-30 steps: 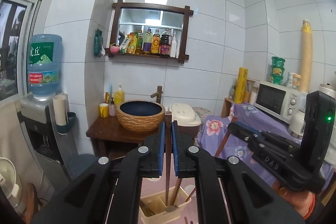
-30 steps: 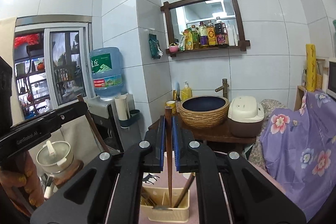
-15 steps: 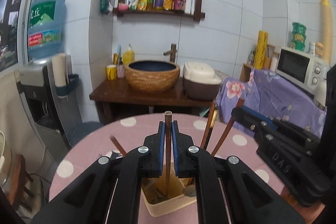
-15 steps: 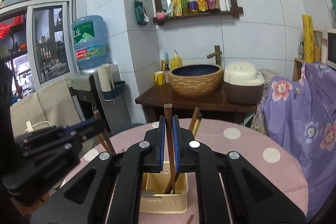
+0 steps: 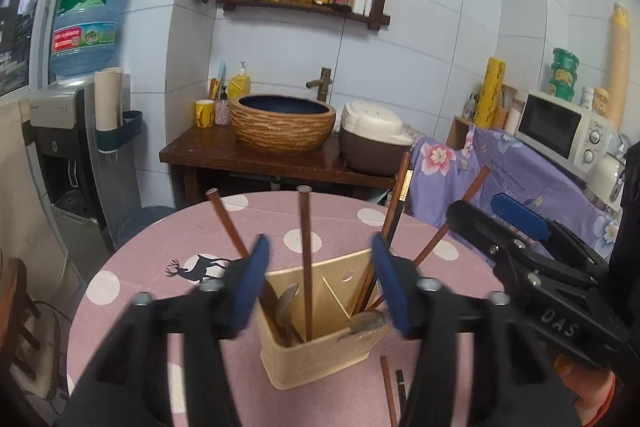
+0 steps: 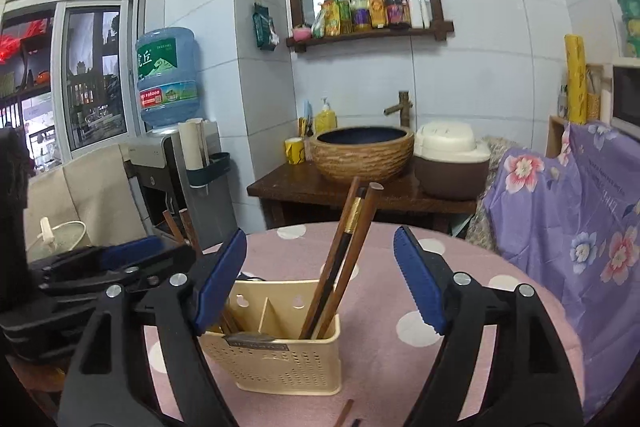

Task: Organize utensils
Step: 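Open both grippers to release the chopsticks into the holder, then grasp the black chopstick with the right gripper while the left gripper grasps the last brown chopstick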

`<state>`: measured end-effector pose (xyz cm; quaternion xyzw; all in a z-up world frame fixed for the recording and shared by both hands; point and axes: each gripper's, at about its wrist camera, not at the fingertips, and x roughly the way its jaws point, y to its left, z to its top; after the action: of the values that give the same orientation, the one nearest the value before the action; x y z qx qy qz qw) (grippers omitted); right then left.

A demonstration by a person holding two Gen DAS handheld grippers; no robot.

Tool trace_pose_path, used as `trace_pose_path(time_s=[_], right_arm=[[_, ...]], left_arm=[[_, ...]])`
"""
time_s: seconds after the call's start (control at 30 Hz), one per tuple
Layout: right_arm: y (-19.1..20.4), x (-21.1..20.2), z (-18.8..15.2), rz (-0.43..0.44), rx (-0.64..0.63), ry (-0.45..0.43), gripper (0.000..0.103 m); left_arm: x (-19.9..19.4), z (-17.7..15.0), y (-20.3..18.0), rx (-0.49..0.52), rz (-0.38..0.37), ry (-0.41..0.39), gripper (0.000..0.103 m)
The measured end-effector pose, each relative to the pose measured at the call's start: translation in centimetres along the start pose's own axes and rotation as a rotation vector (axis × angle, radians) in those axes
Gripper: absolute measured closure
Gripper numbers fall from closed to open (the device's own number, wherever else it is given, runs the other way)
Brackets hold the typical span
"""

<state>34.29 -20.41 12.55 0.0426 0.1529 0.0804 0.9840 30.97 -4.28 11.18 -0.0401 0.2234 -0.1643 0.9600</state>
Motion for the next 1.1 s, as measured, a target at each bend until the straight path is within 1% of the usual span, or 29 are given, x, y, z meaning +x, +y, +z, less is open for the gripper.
trace_pose_path(time_s=[0.07,0.1,0.13,0.17,0.2,0.23,0.3,0.33,0.4,0.5,0.67,0.73,0.8,0.87,0.97,1.1], right_arm=[[0.1,-1.1,-0.3,-0.011,-0.036,-0.01,0.025],[-0.1,-1.8,-0.6,-0.014,-0.045,-0.016,0.021],[-0.3,-2.4,-0.9,-0.019,-0.047,-0.018,0.019],[-0.6,-2.9,-1.3,-0.026,-0.047,-0.016,0.018],[-0.9,-3.5,-1.7,-0.034,-0.045,-0.008,0.018],[-1.3,-3.9,-2.2,-0.04,-0.042,0.001,0.014],[-2.2,-4.6,-3.4,-0.066,-0.026,0.043,0.009],[-2.6,-4.9,-4.2,-0.079,-0.018,0.07,0.008],[-3.1,-5.1,-6.0,-0.1,-0.015,0.139,0.007],[-3.2,-5.2,-9.6,-0.132,-0.018,0.26,0.006],[-2.5,-5.0,-16.0,-0.146,0.009,0.446,0.006],[-1.9,-5.0,-17.8,-0.146,0.025,0.498,0.006],[-1.2,-5.0,-19.4,-0.138,0.033,0.543,0.006],[-0.4,-4.9,-20.4,-0.148,0.01,0.573,0.006],[0.8,-4.7,-22.0,-0.173,-0.036,0.623,0.006],[1.1,-4.8,-22.6,-0.184,-0.018,0.645,0.006]], left_arm=[[-1.3,-0.6,0.0,0.014,0.002,-0.017,0.039],[-2.0,-1.0,0.1,0.017,0.008,-0.024,0.036],[-2.8,-1.5,0.4,0.016,0.015,-0.034,0.029],[-3.6,-2.1,0.7,0.013,0.024,-0.046,0.024],[-4.3,-2.7,1.0,0.01,0.035,-0.054,0.023],[-4.8,-3.2,1.3,0.009,0.045,-0.056,0.021],[-6.0,-4.8,2.1,0.002,0.08,-0.061,0.016],[-6.3,-5.6,2.5,-0.002,0.099,-0.057,0.014],[-6.5,-7.2,3.0,-0.004,0.133,-0.032,0.014],[-6.2,-10.3,3.4,0.01,0.173,0.042,0.013],[-5.1,-15.1,3.9,-0.02,0.193,0.166,0.013],[-4.6,-16.5,4.1,-0.036,0.21,0.209,0.013],[-4.7,-17.6,4.5,-0.05,0.219,0.227,0.013],[-4.9,-18.1,4.9,-0.058,0.231,0.236,0.013],[-5.5,-18.3,4.9,-0.055,0.244,0.228,0.013],[-5.9,-18.4,4.4,-0.048,0.241,0.223,0.013]])
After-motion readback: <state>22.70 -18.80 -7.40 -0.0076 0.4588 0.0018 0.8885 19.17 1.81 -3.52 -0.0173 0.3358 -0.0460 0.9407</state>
